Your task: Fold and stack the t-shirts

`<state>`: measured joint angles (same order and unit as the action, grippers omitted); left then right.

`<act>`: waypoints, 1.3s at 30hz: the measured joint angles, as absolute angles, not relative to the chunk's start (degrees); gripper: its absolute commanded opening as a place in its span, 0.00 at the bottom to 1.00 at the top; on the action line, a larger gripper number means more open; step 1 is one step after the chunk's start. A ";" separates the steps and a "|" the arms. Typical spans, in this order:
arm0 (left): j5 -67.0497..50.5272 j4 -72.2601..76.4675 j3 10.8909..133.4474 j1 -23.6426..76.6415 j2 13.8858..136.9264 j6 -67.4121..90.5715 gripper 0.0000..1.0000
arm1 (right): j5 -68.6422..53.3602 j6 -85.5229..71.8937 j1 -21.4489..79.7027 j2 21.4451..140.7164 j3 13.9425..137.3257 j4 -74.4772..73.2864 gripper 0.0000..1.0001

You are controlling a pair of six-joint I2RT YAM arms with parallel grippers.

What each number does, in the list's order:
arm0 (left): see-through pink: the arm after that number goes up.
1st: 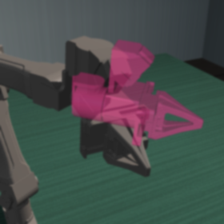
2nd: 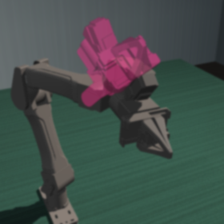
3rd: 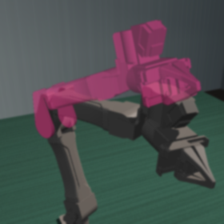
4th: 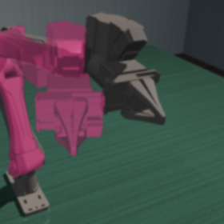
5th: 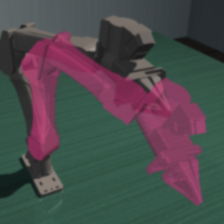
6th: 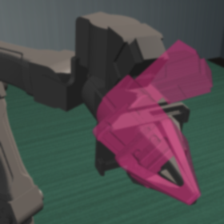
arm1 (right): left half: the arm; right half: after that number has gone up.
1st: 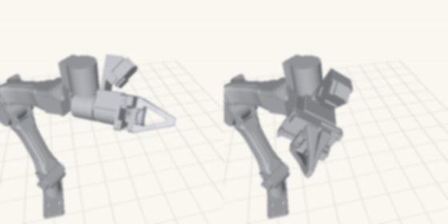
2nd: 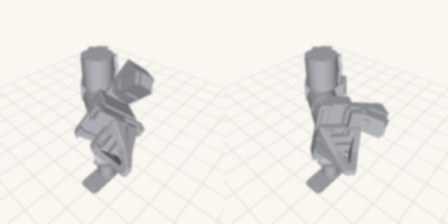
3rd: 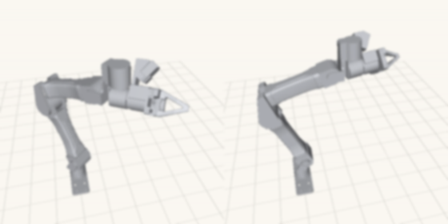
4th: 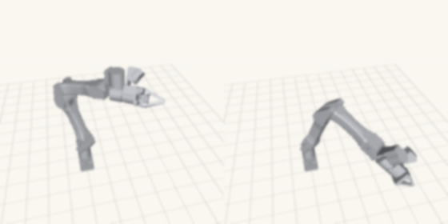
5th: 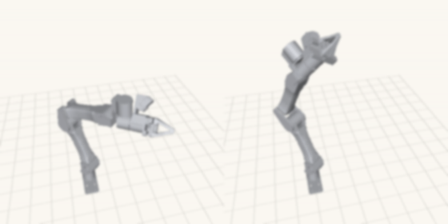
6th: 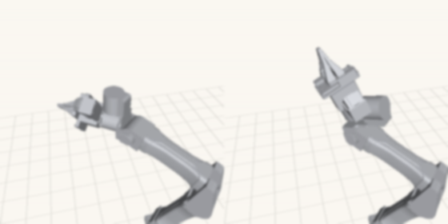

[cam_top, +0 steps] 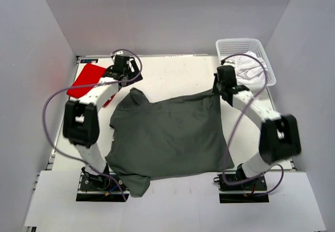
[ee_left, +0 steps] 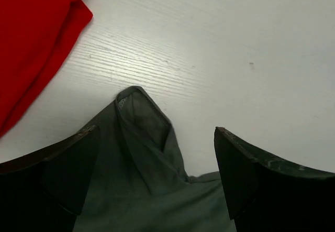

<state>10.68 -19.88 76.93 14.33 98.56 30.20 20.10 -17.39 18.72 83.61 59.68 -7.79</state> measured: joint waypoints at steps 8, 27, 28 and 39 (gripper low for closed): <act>9.58 -21.71 85.86 12.84 108.90 27.99 1.00 | 8.36 -15.97 17.47 94.11 67.40 -10.15 0.90; -0.14 -17.30 70.76 13.91 102.02 26.98 1.00 | -7.70 -19.14 18.24 91.46 57.17 -5.89 0.90; -0.23 -17.72 71.99 13.91 103.81 26.98 1.00 | -7.90 -19.27 18.24 92.14 57.12 -5.80 0.90; -0.97 -21.85 76.79 13.91 113.01 27.27 1.00 | -9.02 -21.41 18.24 98.02 57.10 -5.17 0.90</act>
<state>-0.97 -21.85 76.79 13.91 113.01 27.27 -9.02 -21.41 18.24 98.02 57.10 -5.17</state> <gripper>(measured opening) 0.991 0.904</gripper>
